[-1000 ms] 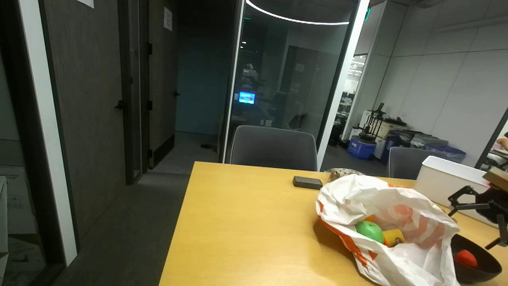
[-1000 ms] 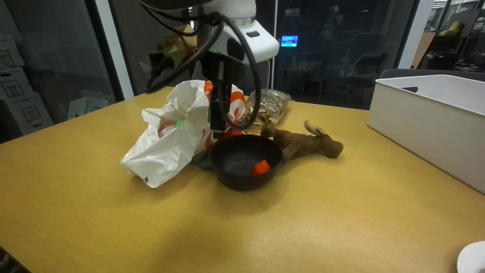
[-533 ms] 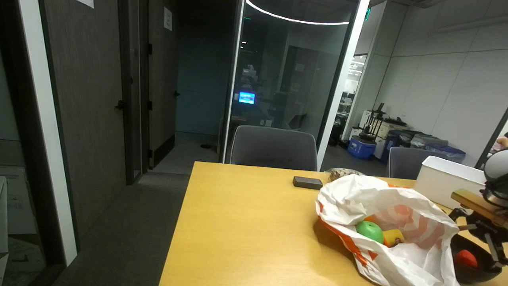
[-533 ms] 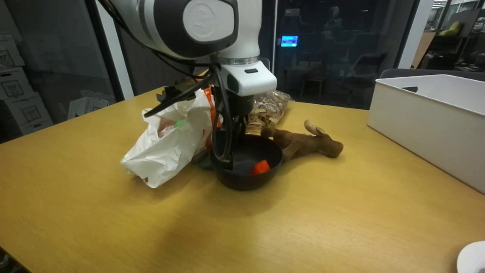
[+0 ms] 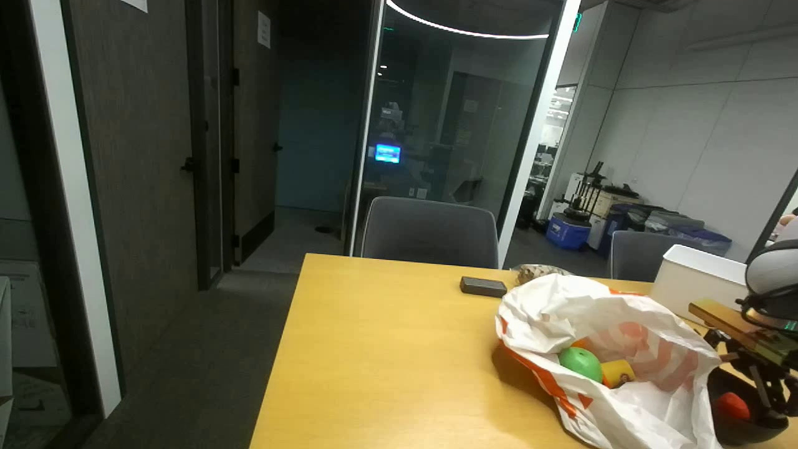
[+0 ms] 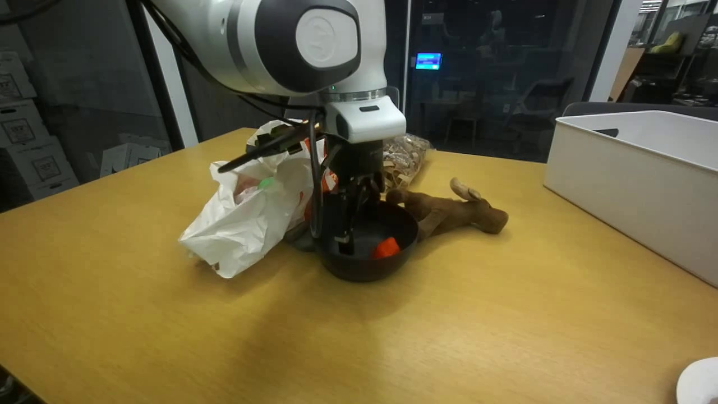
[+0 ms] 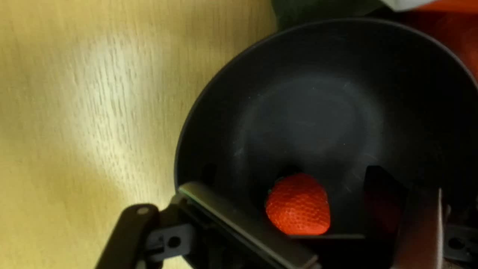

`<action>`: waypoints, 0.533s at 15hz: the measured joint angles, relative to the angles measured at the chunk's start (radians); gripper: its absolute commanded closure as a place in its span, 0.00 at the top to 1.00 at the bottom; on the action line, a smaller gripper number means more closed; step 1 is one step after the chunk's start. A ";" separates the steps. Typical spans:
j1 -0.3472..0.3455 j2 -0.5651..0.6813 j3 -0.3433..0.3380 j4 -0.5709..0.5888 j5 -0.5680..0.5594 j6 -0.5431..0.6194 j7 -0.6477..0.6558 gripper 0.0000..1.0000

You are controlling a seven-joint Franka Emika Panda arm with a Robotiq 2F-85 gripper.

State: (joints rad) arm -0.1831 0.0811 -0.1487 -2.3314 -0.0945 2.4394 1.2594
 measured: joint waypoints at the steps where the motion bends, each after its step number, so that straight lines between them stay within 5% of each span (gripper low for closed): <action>1: 0.003 0.006 -0.003 0.004 -0.012 0.000 0.023 1.00; 8: 0.023 0.076 -0.029 0.039 -0.061 0.000 0.125 1.00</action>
State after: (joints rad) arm -0.1599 0.1575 -0.1781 -2.2923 -0.1551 2.4392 1.3844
